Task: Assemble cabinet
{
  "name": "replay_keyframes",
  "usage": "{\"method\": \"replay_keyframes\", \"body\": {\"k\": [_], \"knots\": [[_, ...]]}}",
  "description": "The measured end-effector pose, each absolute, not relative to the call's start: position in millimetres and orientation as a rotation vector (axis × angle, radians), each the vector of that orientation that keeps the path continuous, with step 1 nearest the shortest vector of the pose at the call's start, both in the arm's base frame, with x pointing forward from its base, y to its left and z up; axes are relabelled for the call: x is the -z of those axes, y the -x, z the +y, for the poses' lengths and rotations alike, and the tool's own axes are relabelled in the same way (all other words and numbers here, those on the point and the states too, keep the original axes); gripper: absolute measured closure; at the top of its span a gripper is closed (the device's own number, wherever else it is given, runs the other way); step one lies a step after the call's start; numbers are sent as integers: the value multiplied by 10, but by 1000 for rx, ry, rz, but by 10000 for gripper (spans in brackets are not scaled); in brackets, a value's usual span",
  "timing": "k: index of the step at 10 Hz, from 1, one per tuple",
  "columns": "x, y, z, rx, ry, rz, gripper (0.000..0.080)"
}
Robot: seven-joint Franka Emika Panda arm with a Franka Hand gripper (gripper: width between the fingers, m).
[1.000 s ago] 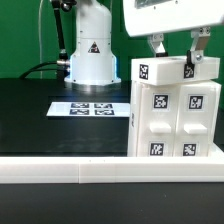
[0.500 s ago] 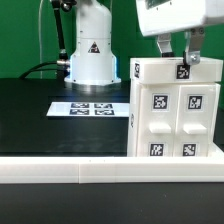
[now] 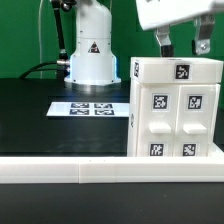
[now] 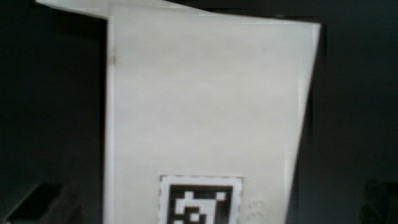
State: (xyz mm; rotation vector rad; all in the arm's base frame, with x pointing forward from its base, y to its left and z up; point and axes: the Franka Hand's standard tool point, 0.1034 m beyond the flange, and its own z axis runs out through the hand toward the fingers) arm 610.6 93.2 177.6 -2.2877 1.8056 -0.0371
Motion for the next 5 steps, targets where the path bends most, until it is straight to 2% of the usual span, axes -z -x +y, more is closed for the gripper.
{"method": "replay_keyframes", "body": {"k": [5], "knots": [[-1755,-6067,995,-43,2466,1623,2]]}}
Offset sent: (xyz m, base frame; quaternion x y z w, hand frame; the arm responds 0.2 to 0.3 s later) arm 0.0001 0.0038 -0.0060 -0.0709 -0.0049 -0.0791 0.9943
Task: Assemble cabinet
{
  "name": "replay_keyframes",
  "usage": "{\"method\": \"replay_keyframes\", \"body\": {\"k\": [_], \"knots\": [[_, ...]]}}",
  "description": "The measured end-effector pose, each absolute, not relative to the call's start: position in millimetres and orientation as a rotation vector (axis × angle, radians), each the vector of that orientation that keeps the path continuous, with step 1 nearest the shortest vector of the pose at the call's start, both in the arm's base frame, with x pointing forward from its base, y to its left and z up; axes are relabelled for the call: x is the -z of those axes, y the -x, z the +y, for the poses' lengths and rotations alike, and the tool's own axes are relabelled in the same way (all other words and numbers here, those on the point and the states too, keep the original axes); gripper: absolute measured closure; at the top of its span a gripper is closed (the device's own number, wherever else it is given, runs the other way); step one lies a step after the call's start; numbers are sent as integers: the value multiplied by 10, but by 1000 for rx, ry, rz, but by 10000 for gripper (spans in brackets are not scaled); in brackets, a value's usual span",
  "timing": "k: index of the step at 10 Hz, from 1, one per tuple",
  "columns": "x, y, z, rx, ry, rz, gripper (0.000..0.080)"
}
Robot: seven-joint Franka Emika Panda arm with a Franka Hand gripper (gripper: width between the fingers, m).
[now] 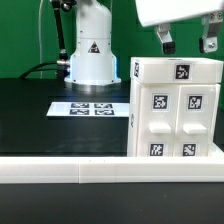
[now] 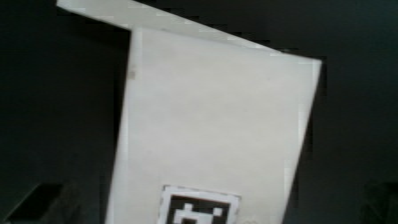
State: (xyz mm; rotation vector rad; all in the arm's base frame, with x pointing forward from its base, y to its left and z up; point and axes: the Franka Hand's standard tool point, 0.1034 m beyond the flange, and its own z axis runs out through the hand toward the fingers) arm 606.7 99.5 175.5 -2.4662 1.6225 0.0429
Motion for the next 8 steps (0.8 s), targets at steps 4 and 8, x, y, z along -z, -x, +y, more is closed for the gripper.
{"method": "replay_keyframes", "body": {"k": [4,8], "knots": [[-1805,-6130,1003,-49,2764,1046,2],[-1801,-6129,1000,-8,2885,631,2]]}}
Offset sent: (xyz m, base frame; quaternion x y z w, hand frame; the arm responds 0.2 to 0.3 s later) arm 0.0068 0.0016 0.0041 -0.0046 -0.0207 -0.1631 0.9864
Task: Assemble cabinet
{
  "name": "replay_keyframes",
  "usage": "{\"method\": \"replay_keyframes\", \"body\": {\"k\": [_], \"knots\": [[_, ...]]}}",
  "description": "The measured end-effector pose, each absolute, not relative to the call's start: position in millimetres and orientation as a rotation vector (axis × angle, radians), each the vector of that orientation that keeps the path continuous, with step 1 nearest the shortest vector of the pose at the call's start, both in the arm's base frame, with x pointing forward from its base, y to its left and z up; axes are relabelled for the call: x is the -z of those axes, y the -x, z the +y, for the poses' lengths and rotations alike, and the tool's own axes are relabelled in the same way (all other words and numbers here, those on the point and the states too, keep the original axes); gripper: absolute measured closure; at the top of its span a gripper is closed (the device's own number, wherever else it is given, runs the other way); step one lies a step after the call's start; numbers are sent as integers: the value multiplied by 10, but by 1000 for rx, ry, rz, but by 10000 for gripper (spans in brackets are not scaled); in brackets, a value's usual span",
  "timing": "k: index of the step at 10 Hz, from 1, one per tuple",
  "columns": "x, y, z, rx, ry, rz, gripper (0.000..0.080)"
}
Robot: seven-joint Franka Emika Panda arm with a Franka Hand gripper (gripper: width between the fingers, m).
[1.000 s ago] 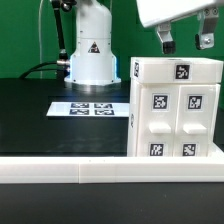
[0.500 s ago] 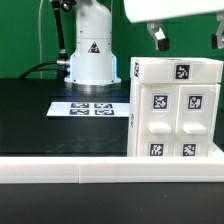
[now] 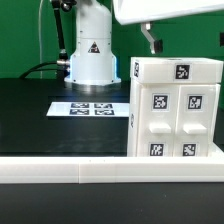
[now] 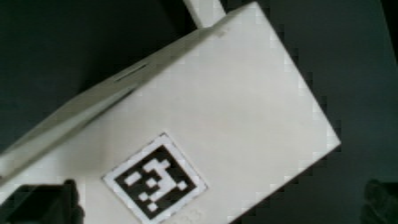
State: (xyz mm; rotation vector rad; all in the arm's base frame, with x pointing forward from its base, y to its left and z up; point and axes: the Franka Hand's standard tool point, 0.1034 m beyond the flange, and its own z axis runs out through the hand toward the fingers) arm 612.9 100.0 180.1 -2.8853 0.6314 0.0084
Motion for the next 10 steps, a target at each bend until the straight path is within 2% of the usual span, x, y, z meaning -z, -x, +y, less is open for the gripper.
{"method": "replay_keyframes", "body": {"k": [5,10], "knots": [[-1789,-6107,994,52,3035,-292,2],[-1782,-6106,918,66,2963,-751,2]]}}
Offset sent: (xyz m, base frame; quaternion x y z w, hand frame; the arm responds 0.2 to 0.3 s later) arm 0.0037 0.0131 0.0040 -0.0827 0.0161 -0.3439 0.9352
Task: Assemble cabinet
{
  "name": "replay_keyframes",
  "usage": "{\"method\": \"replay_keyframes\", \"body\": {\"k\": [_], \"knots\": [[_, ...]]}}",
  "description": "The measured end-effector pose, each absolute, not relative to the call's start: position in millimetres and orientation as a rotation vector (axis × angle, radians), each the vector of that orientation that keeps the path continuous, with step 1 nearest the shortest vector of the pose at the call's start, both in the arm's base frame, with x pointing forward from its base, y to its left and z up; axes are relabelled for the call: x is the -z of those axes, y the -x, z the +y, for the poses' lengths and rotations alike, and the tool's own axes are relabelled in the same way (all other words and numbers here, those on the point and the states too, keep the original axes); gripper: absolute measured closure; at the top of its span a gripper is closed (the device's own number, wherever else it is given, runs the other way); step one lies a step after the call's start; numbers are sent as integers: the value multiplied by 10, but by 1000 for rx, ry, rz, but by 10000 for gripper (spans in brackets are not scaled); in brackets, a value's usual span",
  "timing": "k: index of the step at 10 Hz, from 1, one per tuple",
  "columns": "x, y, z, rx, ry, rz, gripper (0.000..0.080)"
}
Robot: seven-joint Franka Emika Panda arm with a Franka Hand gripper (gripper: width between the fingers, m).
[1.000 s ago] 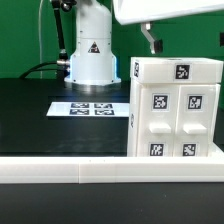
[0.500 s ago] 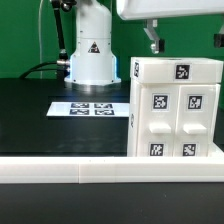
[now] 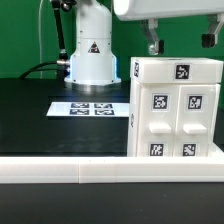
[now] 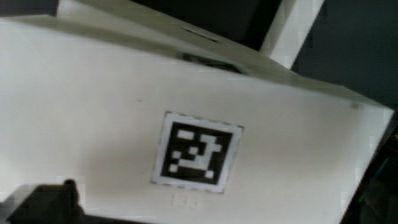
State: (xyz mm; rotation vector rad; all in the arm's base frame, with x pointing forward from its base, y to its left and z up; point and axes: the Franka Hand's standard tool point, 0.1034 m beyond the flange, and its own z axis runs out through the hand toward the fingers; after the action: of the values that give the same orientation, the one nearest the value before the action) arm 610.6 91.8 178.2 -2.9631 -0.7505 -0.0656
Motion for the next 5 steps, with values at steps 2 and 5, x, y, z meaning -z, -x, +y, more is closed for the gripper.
{"method": "replay_keyframes", "body": {"k": [2,5], "knots": [[-1789,-6118,911,71,2908,-1006,2],[-1713,-6098,979,74,2770,-1388,2]]}}
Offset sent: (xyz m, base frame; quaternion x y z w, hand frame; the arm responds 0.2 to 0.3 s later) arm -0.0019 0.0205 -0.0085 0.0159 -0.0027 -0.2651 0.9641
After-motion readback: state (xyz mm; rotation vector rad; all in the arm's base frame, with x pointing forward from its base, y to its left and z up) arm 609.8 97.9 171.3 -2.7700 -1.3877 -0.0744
